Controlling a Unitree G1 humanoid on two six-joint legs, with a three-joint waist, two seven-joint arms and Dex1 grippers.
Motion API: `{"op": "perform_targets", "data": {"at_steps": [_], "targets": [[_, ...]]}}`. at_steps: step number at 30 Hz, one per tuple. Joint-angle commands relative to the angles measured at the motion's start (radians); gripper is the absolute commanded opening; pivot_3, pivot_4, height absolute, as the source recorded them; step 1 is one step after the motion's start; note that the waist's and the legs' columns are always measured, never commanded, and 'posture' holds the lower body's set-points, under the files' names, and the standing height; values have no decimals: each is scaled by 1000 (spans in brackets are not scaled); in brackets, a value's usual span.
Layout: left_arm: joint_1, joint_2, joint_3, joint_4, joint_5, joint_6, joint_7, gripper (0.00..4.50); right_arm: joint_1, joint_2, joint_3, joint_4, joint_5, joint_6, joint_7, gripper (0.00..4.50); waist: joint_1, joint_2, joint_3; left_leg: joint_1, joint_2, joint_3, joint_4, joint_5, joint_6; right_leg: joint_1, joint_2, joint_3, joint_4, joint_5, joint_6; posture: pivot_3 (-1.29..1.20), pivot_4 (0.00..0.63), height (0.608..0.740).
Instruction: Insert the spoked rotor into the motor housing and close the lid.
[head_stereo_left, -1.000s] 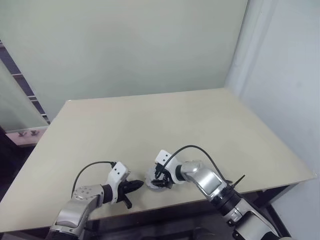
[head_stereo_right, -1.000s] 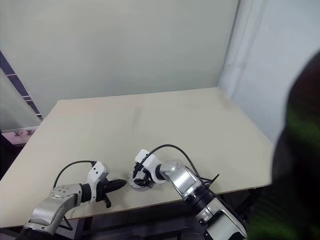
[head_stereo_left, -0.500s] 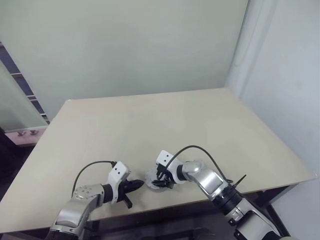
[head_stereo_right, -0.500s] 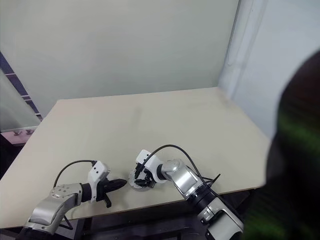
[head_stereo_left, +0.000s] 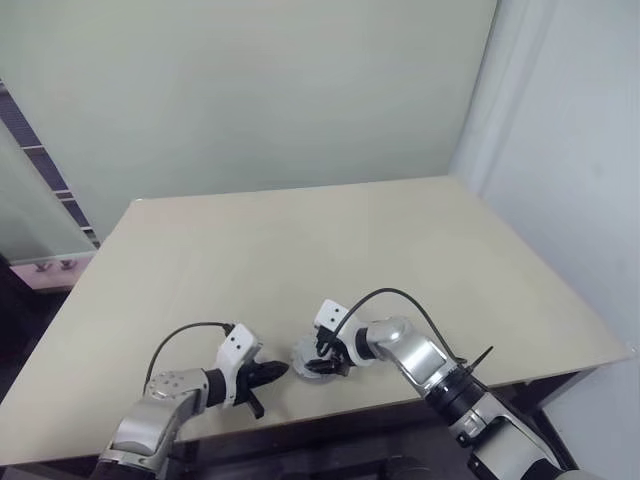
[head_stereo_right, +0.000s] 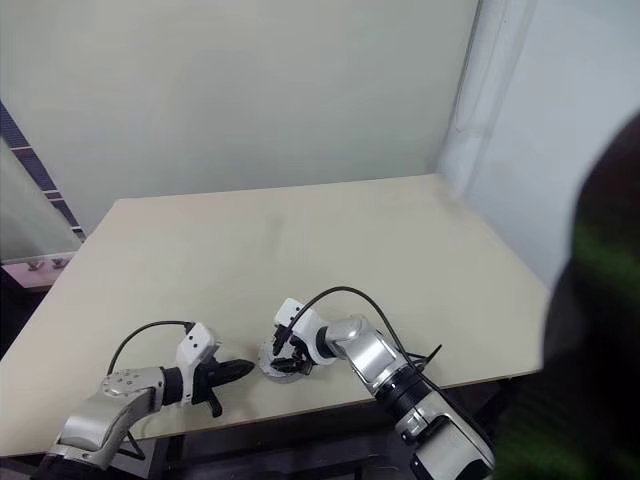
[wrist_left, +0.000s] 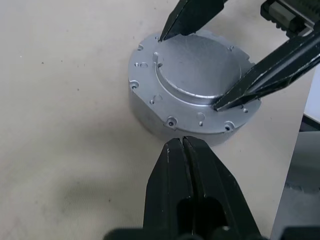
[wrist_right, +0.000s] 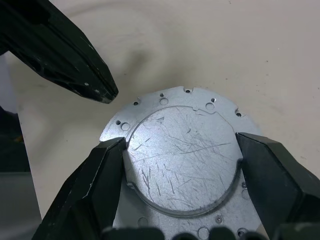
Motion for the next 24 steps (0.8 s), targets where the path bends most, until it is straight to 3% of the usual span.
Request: {"op": "perform_targets", "data": {"at_steps": [1, 16, 24], "targets": [[-2, 12, 6, -48, -3, -2, -7, 0, 13, -20, 16, 45, -28, 16, -1, 3300, 0, 0, 0, 0, 0, 0, 0, 0, 0, 0, 0, 0, 0, 0, 0, 0, 0, 740], [-50, -50, -22, -4, 23, -44, 27, 0, 32, -13, 43, 39, -56, 28, -17, 3300, 0, 0, 0, 2, 0, 0, 0, 0, 0, 2, 0, 0, 0, 0, 0, 0, 0, 740], [-96, -94, -84, 122, 111, -113, 59, 0, 36, -20, 48, 25, -63, 34, -15, 3300, 1, 4, -3, 4, 0, -1, 0, 0, 0, 6, 0, 0, 0, 0, 0, 0, 0, 740]]}}
